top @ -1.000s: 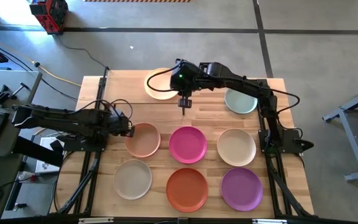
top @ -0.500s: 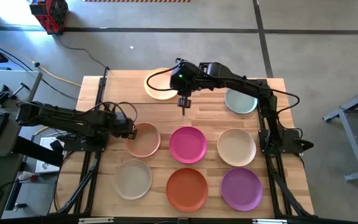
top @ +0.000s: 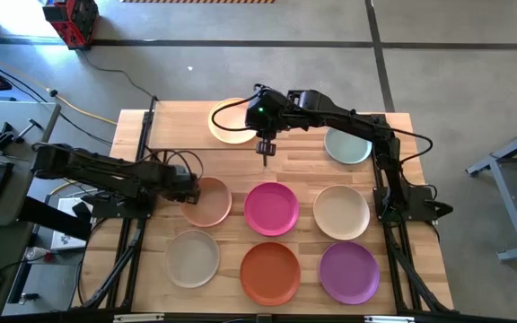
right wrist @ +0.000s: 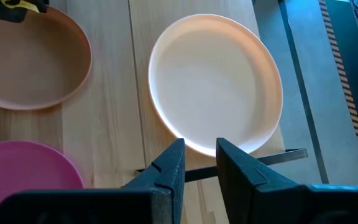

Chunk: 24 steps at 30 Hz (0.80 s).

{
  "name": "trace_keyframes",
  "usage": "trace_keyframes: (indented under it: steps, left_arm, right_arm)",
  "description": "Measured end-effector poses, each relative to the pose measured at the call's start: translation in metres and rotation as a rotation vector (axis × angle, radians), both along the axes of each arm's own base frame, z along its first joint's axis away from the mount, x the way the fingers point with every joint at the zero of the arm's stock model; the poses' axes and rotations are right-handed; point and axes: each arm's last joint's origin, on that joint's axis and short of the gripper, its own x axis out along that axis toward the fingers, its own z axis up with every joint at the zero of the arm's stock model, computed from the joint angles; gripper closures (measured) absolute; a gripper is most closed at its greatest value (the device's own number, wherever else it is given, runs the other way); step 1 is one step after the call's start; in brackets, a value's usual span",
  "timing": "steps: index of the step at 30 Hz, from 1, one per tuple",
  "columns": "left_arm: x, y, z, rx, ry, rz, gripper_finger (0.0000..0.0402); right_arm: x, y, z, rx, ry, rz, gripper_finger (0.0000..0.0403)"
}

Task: Place and stack plates onto a shelf
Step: Stack the brown plate on top of the light orange plate on the shelf

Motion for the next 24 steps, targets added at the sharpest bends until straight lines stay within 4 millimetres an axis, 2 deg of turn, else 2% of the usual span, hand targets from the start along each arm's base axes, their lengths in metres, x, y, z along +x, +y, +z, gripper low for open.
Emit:
trace_keyframes:
  steps: [7,15,20,24]
  left_arm:
    - [0.004,0.000,-0.005,0.005,0.023,-0.062,0.0343]
    - [0.008,0.000,-0.005,0.019,-0.006,-0.128,0.0395]
    - [0.009,0.000,-0.004,0.032,-0.013,-0.145,0.0397]
    - [0.011,0.001,0.005,0.062,-0.046,-0.171,0.0399]
  right_arm:
    - [0.000,0.000,0.000,0.000,0.001,0.000,0.0334]
    - [0.000,0.000,0.000,0.000,0.002,0.000,0.0334]
    - [0.000,0.000,0.000,0.000,0.002,0.000,0.0334]
    - [0.000,0.000,0.000,0.000,0.002,0.001,0.0334]
